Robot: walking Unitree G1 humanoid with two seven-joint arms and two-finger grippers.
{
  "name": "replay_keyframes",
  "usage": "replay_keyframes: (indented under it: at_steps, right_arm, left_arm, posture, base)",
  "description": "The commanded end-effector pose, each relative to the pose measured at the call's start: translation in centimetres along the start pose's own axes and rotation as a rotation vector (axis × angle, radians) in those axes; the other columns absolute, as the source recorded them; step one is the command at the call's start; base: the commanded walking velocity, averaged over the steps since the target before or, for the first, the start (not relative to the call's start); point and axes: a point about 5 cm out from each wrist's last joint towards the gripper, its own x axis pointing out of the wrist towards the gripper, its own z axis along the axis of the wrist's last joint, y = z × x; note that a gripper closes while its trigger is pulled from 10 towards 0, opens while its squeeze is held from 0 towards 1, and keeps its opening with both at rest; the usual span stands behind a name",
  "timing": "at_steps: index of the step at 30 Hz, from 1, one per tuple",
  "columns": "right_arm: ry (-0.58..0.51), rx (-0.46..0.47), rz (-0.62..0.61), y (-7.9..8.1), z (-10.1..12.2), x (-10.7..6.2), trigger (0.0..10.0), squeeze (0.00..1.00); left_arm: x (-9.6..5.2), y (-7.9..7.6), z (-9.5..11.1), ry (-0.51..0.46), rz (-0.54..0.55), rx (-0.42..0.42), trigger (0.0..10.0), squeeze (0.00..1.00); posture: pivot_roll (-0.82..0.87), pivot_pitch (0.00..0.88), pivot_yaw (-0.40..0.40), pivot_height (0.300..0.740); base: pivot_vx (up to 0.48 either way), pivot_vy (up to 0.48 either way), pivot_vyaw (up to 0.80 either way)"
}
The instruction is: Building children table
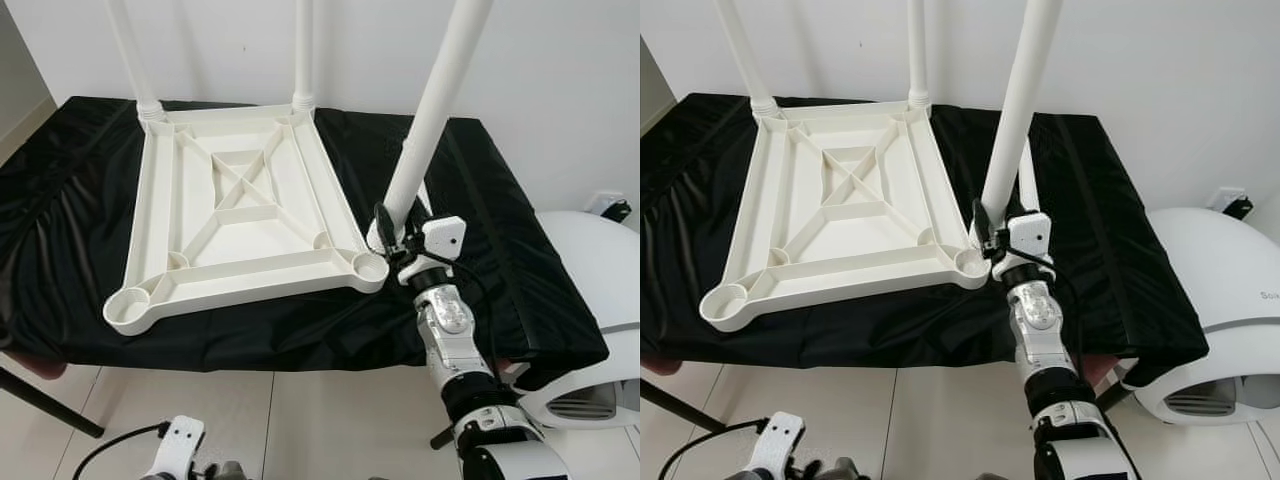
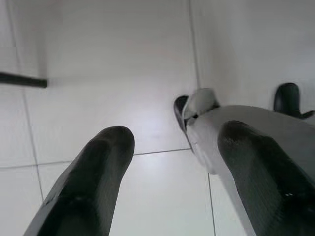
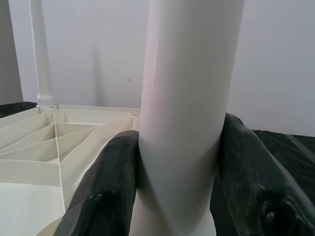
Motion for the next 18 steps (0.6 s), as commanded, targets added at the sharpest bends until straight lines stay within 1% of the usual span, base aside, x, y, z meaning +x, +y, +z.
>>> replay_keyframes:
  at_steps: [1,2,3,10,11,15,16,17,18]
  right_arm:
    - [0.003,0.017,-0.001,0.4,0.0,-0.1,10.0,0.0]
    - [0.003,0.017,-0.001,0.4,0.0,-0.1,10.0,0.0]
    - [0.005,0.023,0.002,0.7,0.0,0.0,10.0,0.0]
    - [0.009,0.036,0.001,0.9,0.0,0.1,10.0,0.0]
    - [0.013,0.038,0.001,1.0,-0.1,0.1,10.0,0.0]
    - [0.019,0.039,0.006,1.1,-0.2,0.0,10.0,0.0]
    - [0.023,0.04,0.0,1.1,-0.3,0.0,10.0,0.0]
    - [0.023,0.04,0.0,1.1,-0.3,0.0,10.0,0.0]
    - [0.025,0.044,-0.008,1.1,-0.3,0.0,10.0,0.0]
  left_arm:
    - [0.1,-0.4,-0.4,0.038,0.02,-0.02,10.0,0.0]
    - [0.1,-0.4,-0.4,0.038,0.02,-0.02,10.0,0.0]
    - [0.2,-1.0,-0.4,0.05,0.009,-0.041,10.0,0.0]
    - [0.4,-1.7,-0.2,0.057,0.01,-0.086,10.0,0.0]
    - [0.4,-1.7,-0.1,0.057,0.027,-0.077,10.0,0.0]
    - [0.4,-1.7,-0.1,0.056,0.061,-0.103,10.0,0.0]
    - [0.4,-1.7,-0.2,0.063,0.08,-0.146,10.0,0.0]
    - [0.4,-1.7,-0.2,0.063,0.08,-0.146,10.0,0.0]
    - [0.5,-2.2,-0.1,0.058,0.068,-0.143,10.0,0.0]
  posture:
    - [0.03,0.0,-0.016,0.74]
    - [0.03,0.0,-0.016,0.74]
    - [0.03,0.0,-0.016,0.74]
    - [0.03,0.0,-0.024,0.74]
    - [0.03,0.0,-0.025,0.74]
    - [0.03,0.0,-0.025,0.74]
    - [0.04,0.0,-0.024,0.74]
    - [0.04,0.0,-0.024,0.74]
    - [0.04,0.0,-0.022,0.74]
  base:
    - [0.0,0.0,0.0]
    - [0.0,0.0,0.0]
    - [0.0,0.0,0.0]
    - [0.0,0.0,0.0]
    - [0.0,0.0,0.0]
    - [0.0,0.0,0.0]
    - [0.0,0.0,0.0]
    - [0.0,0.0,0.0]
    - [0.0,0.0,0.0]
